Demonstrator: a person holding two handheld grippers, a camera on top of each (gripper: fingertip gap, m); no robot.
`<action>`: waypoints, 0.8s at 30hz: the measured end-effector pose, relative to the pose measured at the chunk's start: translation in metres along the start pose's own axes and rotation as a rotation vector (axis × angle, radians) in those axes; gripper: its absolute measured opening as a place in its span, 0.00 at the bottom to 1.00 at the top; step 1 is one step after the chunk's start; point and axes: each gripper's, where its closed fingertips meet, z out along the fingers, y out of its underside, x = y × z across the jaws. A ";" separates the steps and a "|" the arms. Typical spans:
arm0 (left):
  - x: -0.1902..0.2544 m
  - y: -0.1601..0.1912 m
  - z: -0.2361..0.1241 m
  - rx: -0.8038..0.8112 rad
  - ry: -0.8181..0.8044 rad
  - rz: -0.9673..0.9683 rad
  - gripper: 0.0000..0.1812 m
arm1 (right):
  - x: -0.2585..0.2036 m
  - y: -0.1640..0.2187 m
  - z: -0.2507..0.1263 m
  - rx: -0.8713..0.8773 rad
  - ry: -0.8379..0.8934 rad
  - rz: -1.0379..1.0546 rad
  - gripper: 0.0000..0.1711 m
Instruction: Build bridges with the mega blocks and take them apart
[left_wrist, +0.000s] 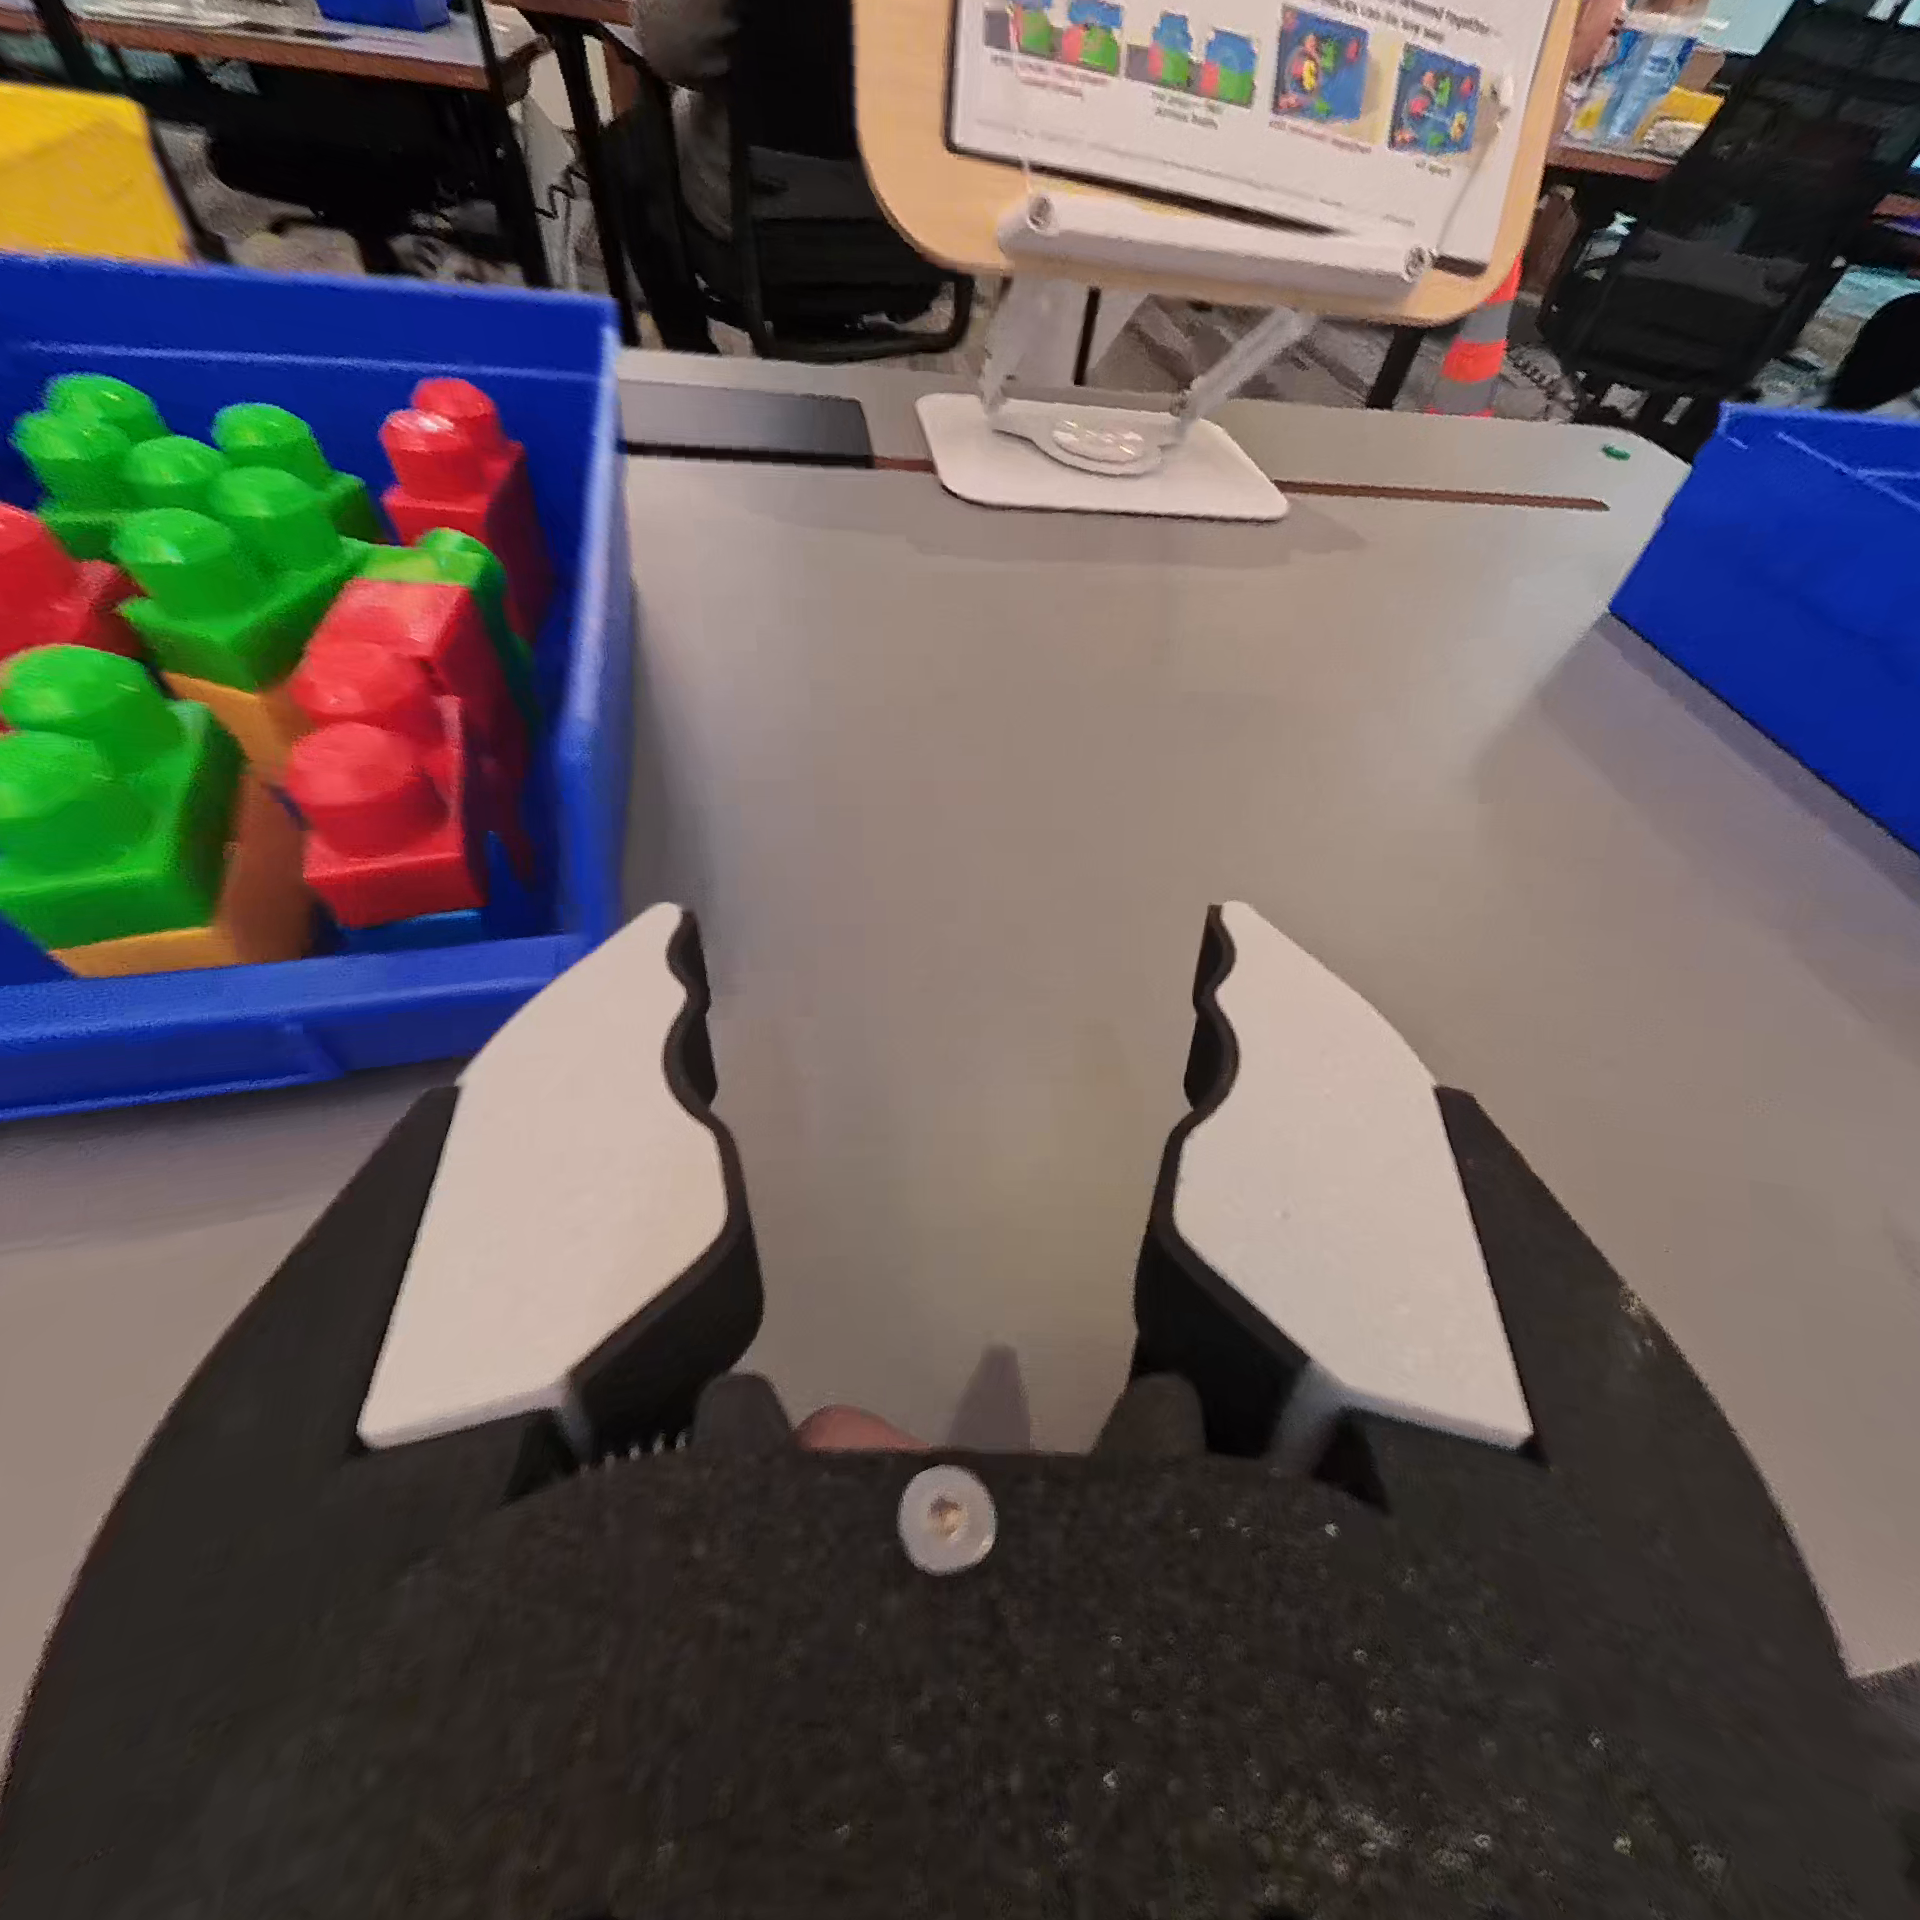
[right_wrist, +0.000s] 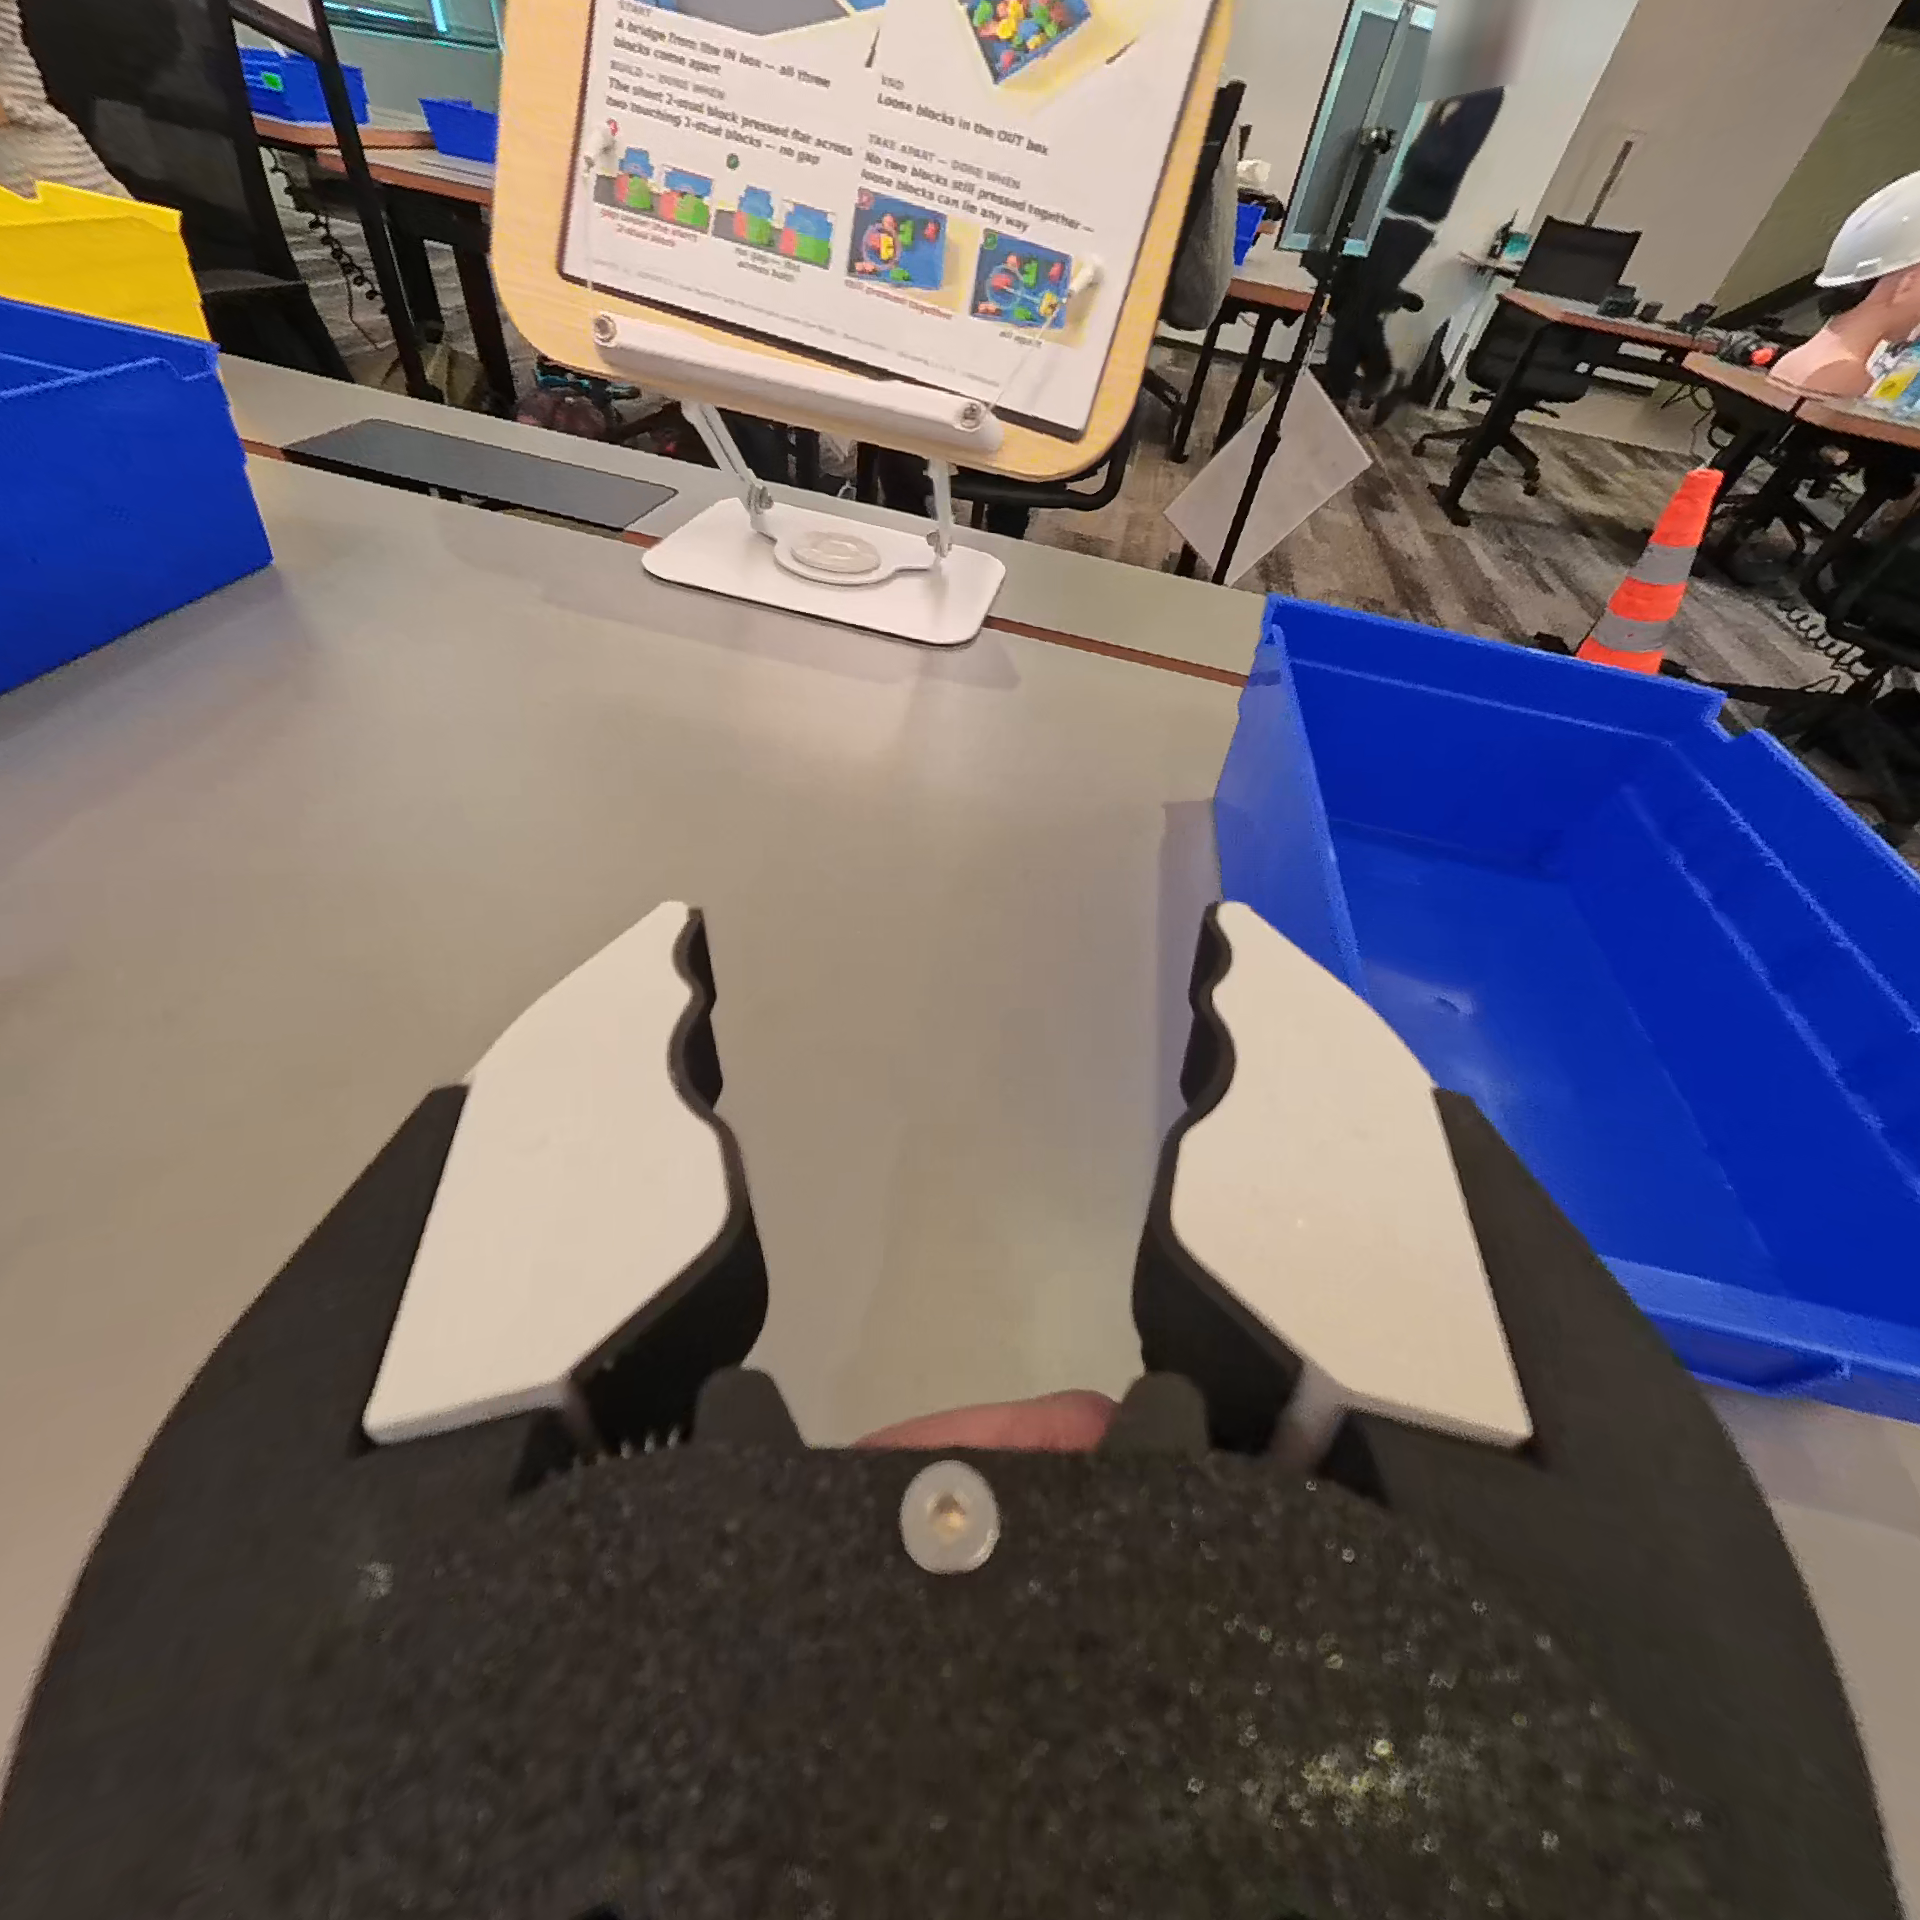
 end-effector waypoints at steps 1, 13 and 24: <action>-0.008 -0.008 -0.006 0.014 -0.022 0.012 0.49 | -0.003 0.000 0.000 0.000 -0.005 -0.006 0.51; -0.167 -0.062 -0.009 -0.114 -0.304 0.099 0.47 | -0.017 0.015 0.017 -0.048 -0.080 0.006 0.51; -0.196 -0.008 0.054 -0.429 -0.276 -0.008 0.45 | -0.010 0.025 0.024 -0.071 -0.070 -0.006 0.50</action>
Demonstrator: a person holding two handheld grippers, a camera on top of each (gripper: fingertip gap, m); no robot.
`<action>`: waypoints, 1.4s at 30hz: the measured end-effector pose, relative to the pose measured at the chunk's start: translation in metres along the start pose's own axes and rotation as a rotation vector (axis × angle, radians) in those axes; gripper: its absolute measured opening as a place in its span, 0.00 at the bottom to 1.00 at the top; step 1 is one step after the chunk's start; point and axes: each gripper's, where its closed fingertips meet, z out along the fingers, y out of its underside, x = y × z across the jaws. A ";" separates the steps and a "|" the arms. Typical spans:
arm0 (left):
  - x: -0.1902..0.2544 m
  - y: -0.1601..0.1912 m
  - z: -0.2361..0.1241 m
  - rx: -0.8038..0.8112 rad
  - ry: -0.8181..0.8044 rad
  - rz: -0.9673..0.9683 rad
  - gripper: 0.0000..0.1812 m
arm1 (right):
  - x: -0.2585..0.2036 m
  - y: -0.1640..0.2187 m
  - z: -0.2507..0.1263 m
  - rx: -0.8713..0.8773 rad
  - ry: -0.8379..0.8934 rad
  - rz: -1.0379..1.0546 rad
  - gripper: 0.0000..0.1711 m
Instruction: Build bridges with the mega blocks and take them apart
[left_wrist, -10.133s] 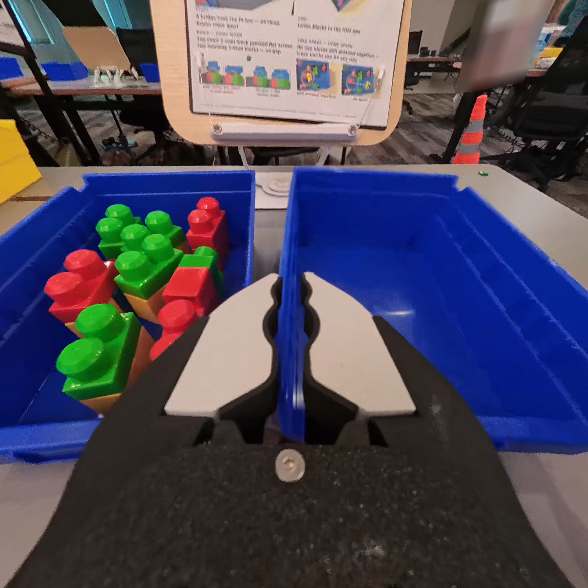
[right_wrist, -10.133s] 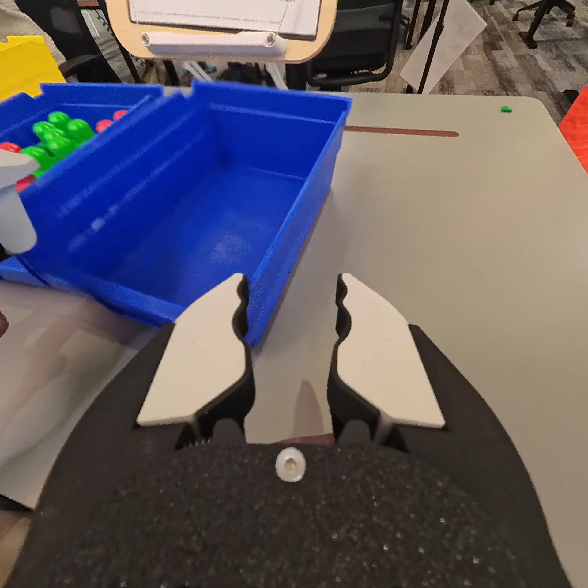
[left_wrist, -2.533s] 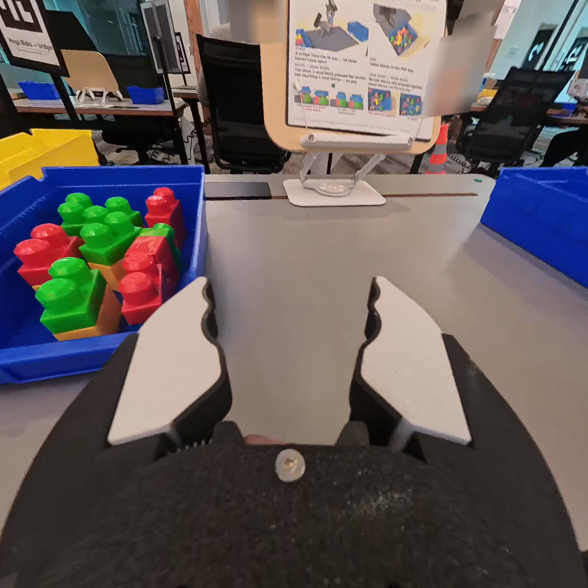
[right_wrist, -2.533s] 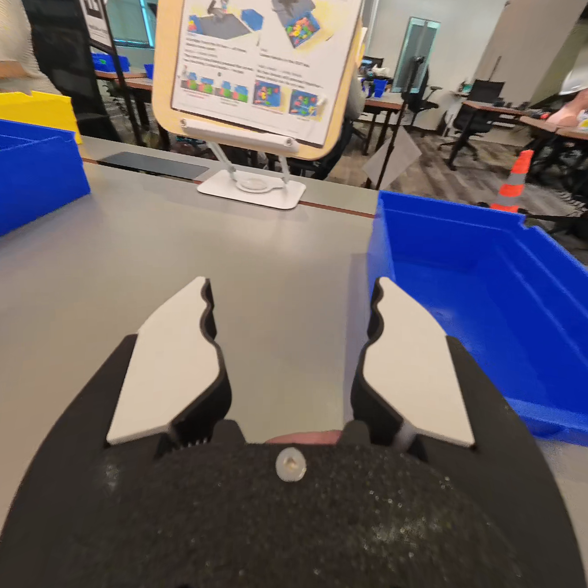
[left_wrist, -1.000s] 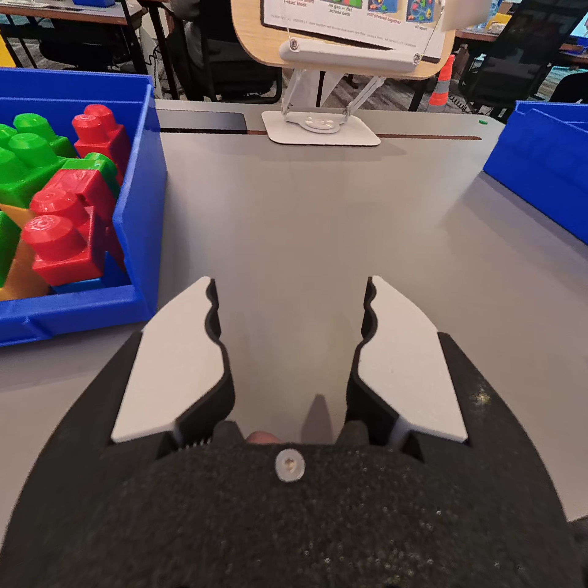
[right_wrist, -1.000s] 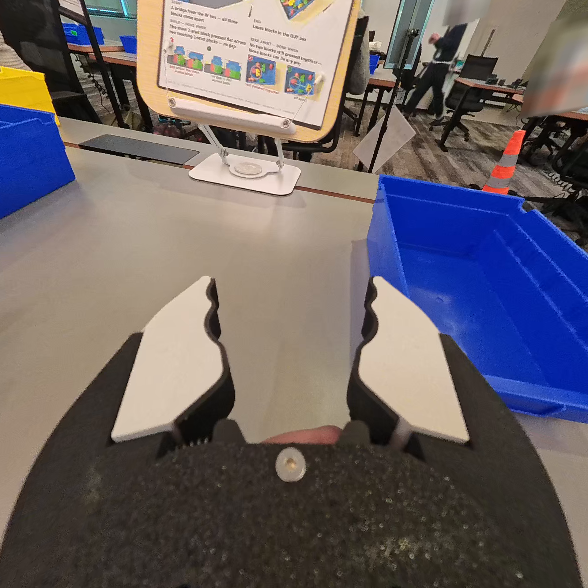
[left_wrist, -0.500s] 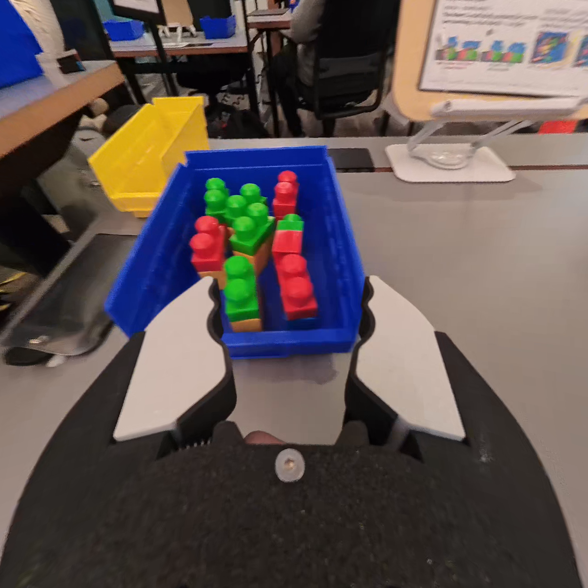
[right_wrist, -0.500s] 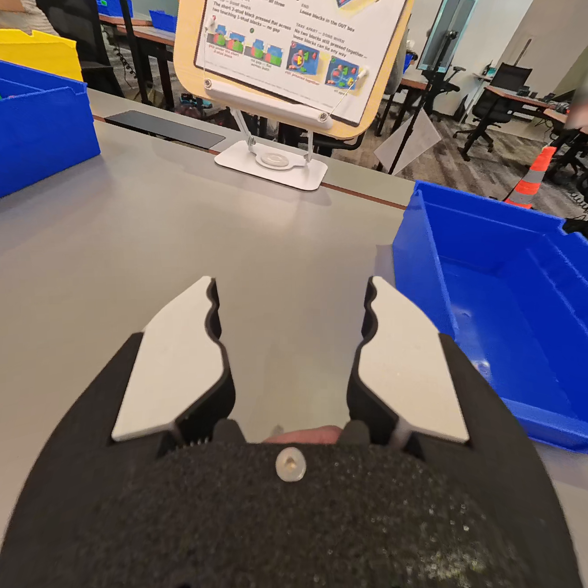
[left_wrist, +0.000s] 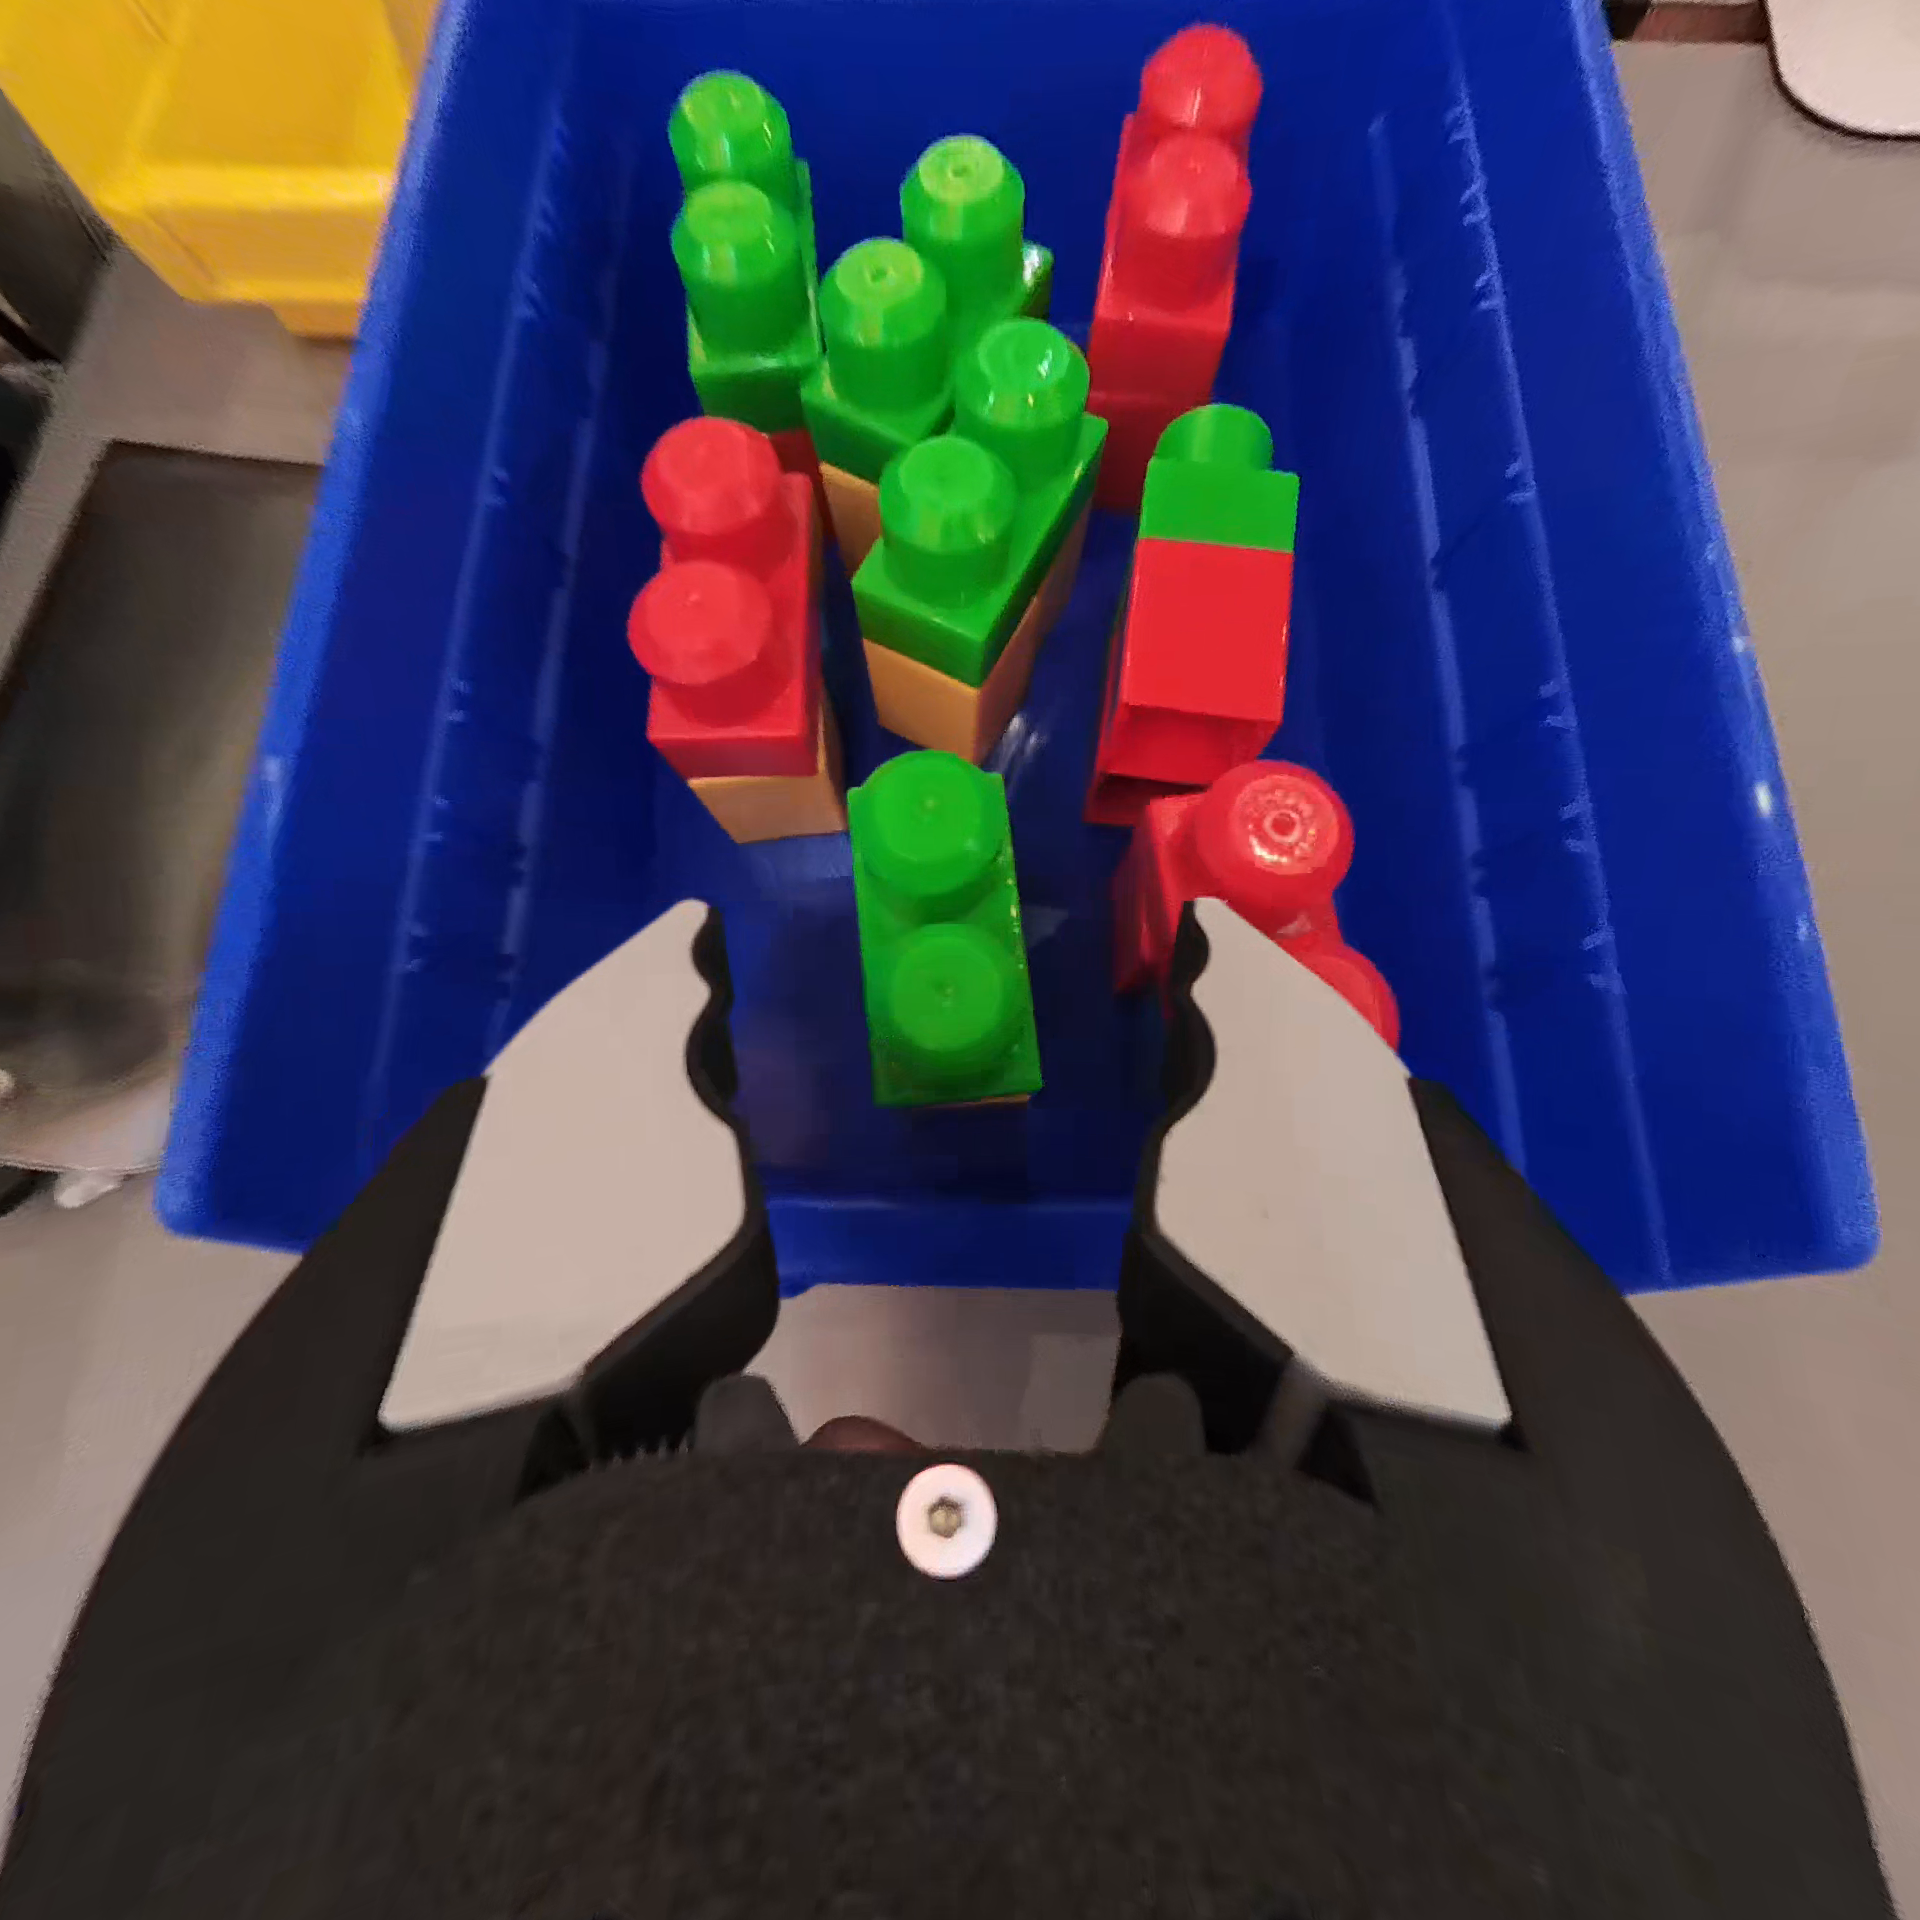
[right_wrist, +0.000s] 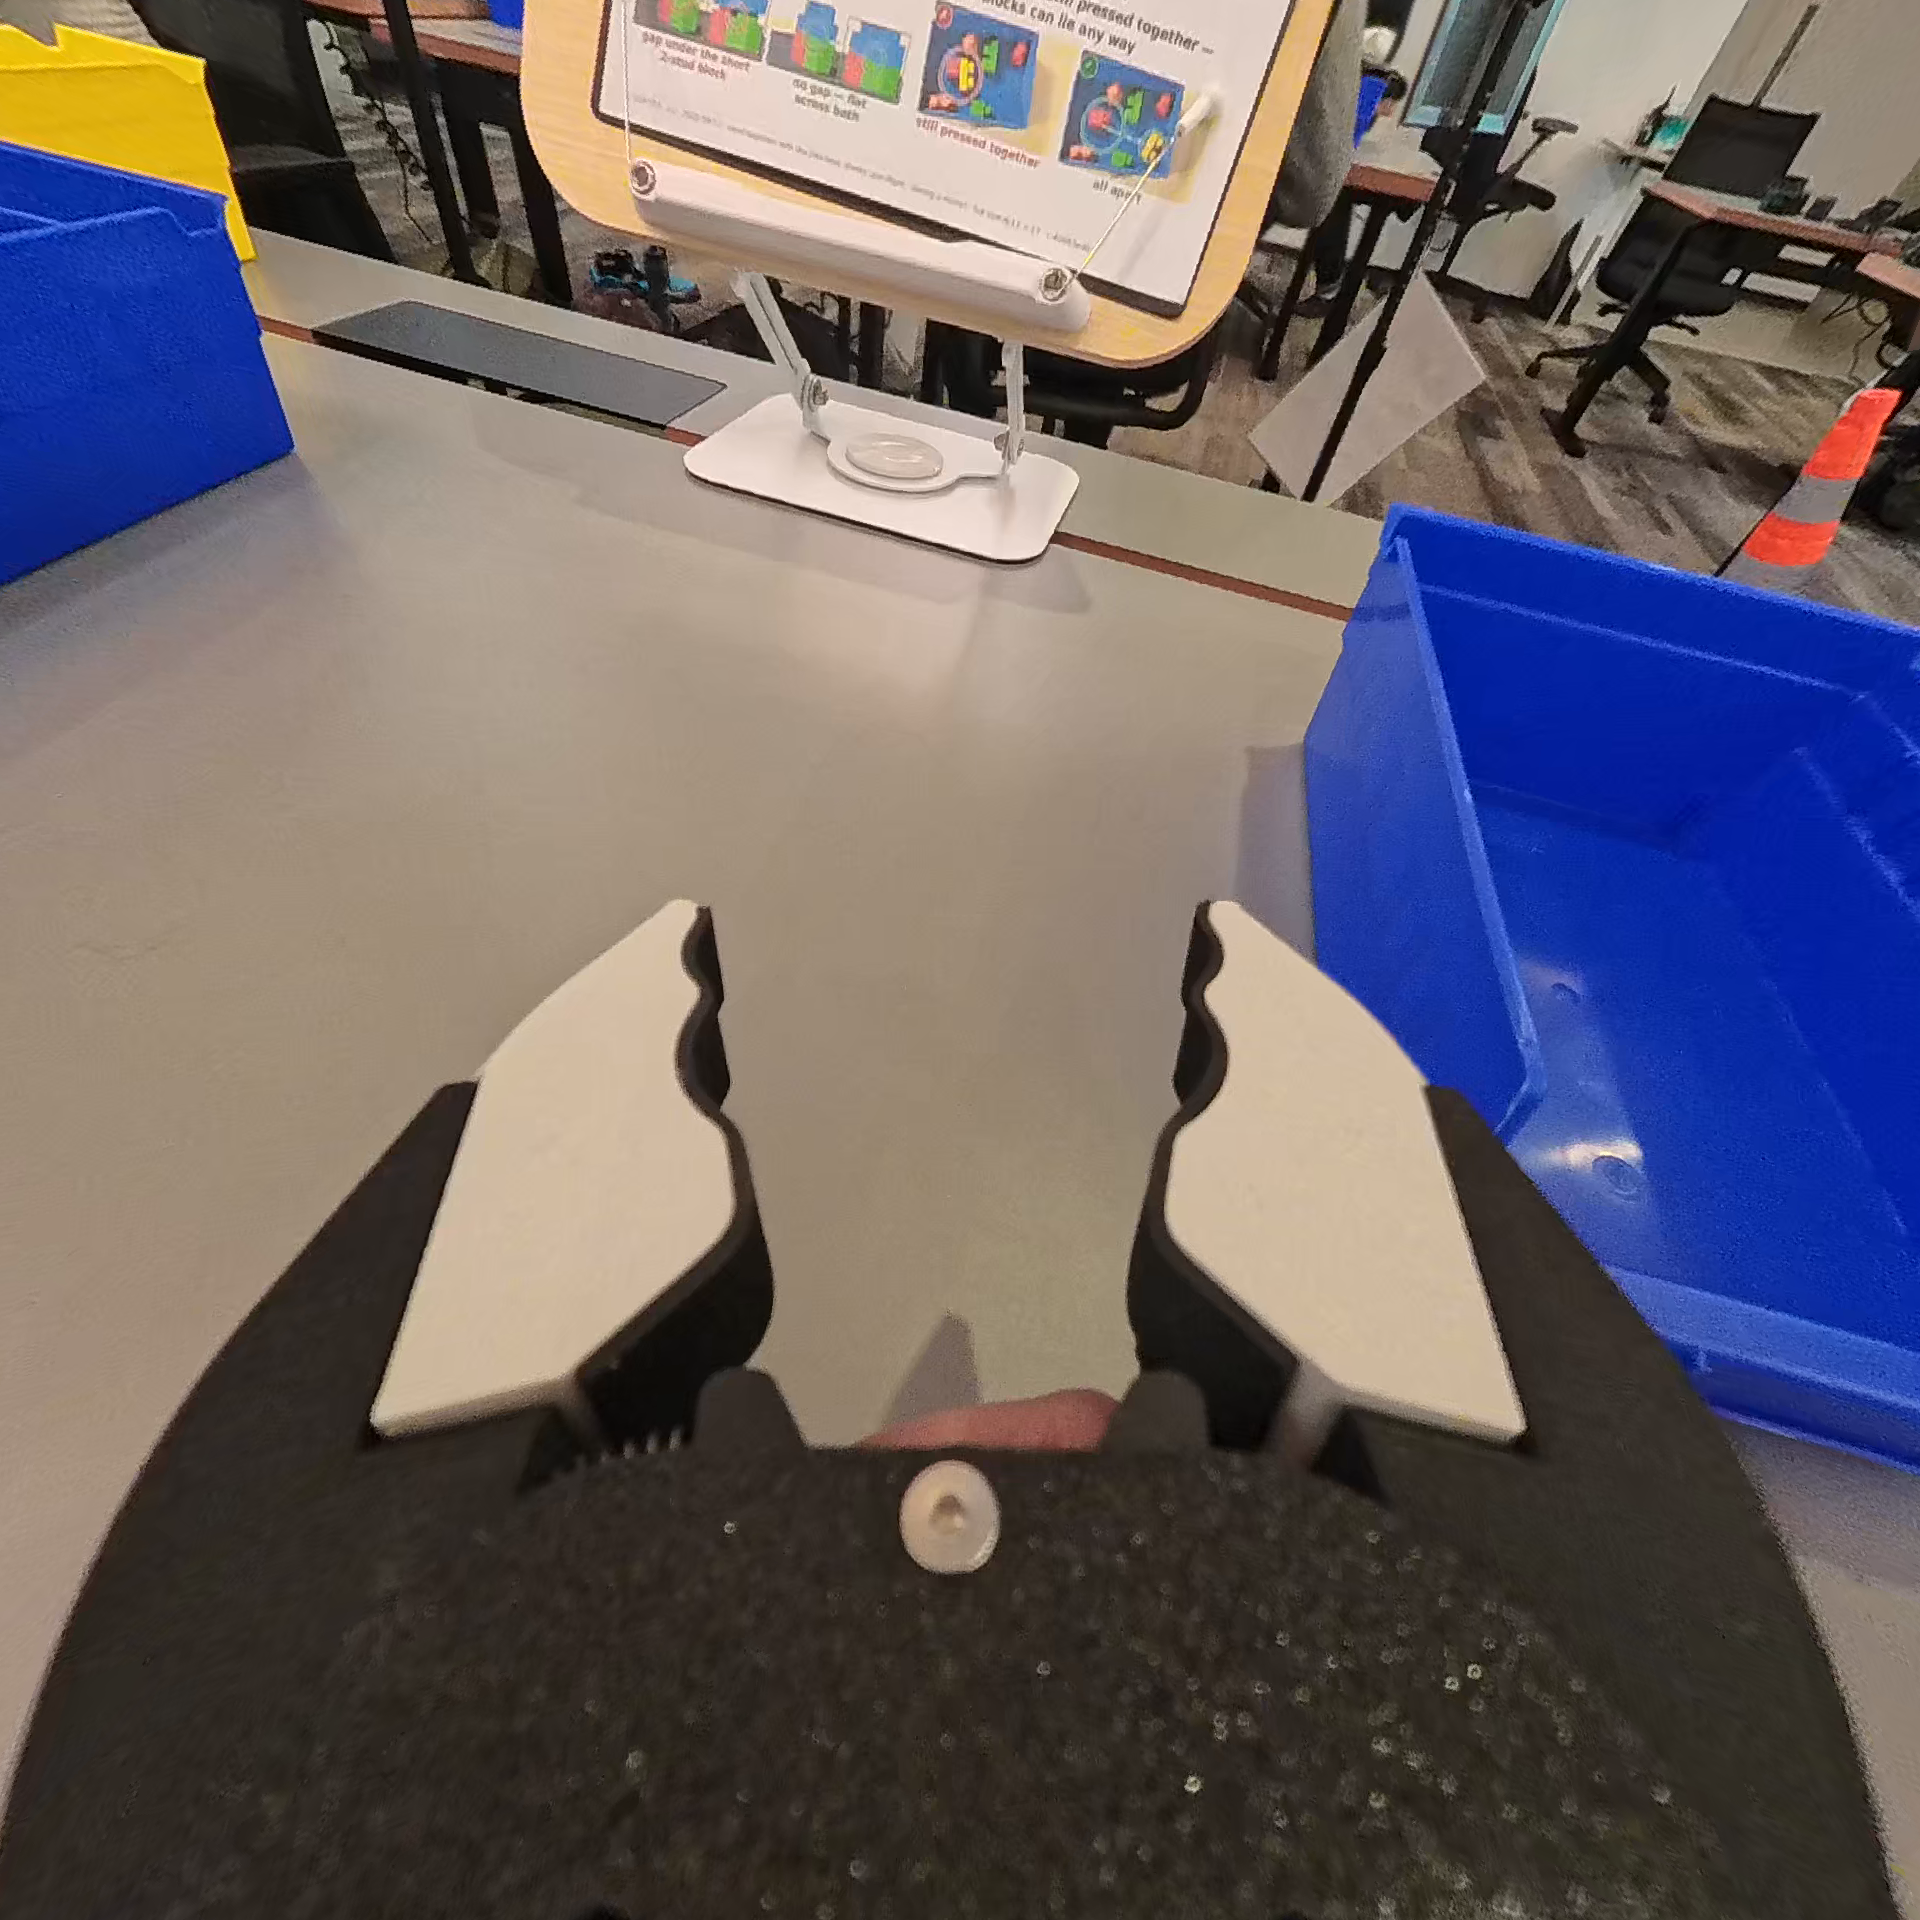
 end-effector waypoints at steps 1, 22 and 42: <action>0.001 0.002 0.004 -0.022 0.000 -0.003 0.45 | 0.000 0.001 0.000 -0.001 -0.003 0.004 0.50; 0.003 0.020 0.024 -0.265 -0.002 -0.018 0.20 | 0.002 0.003 0.001 -0.008 -0.044 0.037 0.47; 0.018 -0.032 -0.030 -0.083 0.042 0.134 0.20 | 0.002 -0.002 -0.002 0.008 -0.046 0.018 0.44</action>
